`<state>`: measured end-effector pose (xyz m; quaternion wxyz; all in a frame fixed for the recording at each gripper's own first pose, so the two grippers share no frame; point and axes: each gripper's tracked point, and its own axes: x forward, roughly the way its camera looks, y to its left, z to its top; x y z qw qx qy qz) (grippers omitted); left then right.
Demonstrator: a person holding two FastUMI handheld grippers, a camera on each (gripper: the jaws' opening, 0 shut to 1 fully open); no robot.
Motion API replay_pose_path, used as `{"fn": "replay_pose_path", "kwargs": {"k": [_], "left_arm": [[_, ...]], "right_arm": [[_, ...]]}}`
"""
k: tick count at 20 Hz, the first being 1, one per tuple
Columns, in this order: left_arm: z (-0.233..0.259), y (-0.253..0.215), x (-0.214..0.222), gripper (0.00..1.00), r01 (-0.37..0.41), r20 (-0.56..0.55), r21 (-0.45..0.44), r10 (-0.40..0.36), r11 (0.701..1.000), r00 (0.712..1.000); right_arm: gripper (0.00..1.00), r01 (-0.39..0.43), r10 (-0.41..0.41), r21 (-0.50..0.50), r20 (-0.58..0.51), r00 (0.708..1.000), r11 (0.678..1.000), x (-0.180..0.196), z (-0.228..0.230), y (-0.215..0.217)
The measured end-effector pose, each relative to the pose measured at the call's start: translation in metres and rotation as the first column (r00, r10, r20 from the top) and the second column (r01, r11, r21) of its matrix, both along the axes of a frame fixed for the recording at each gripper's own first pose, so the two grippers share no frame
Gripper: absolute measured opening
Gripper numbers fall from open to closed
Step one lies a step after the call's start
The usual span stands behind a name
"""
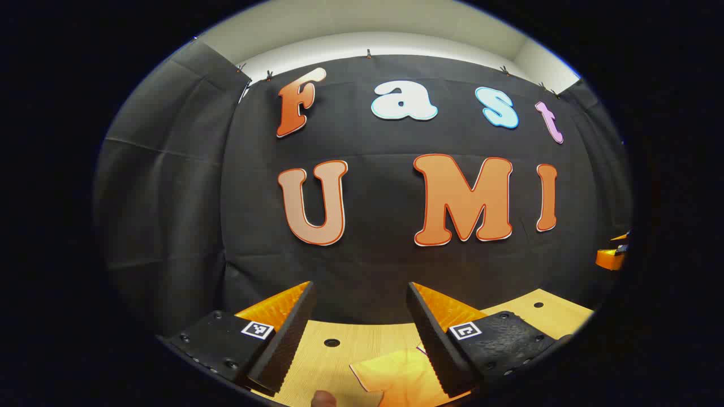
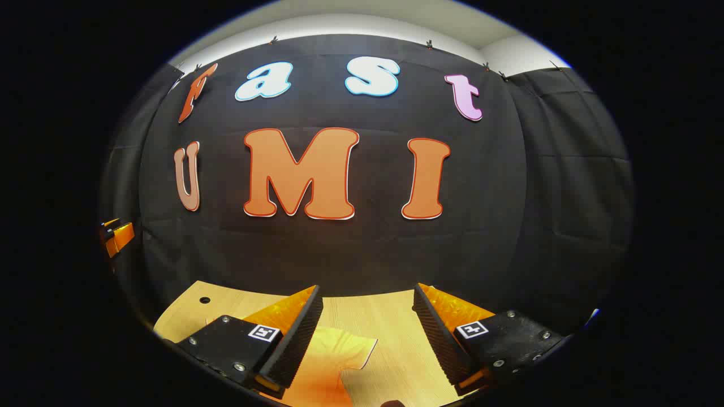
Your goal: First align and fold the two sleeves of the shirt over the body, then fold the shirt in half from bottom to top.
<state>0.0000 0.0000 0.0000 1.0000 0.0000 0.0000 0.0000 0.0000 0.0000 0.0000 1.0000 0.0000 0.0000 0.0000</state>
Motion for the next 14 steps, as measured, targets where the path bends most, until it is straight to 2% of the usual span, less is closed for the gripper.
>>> {"fn": "replay_pose_path", "kwargs": {"k": [14], "left_arm": [[-0.0037, 0.0045, 0.0041, 0.97, -0.019, -0.009, -0.004, 0.019, 1.000, 1.000]], "right_arm": [[0.98, -0.013, 0.012, -0.008, -0.015, 1.000, 1.000, 0.0074, -0.0043, 0.0046]]}}
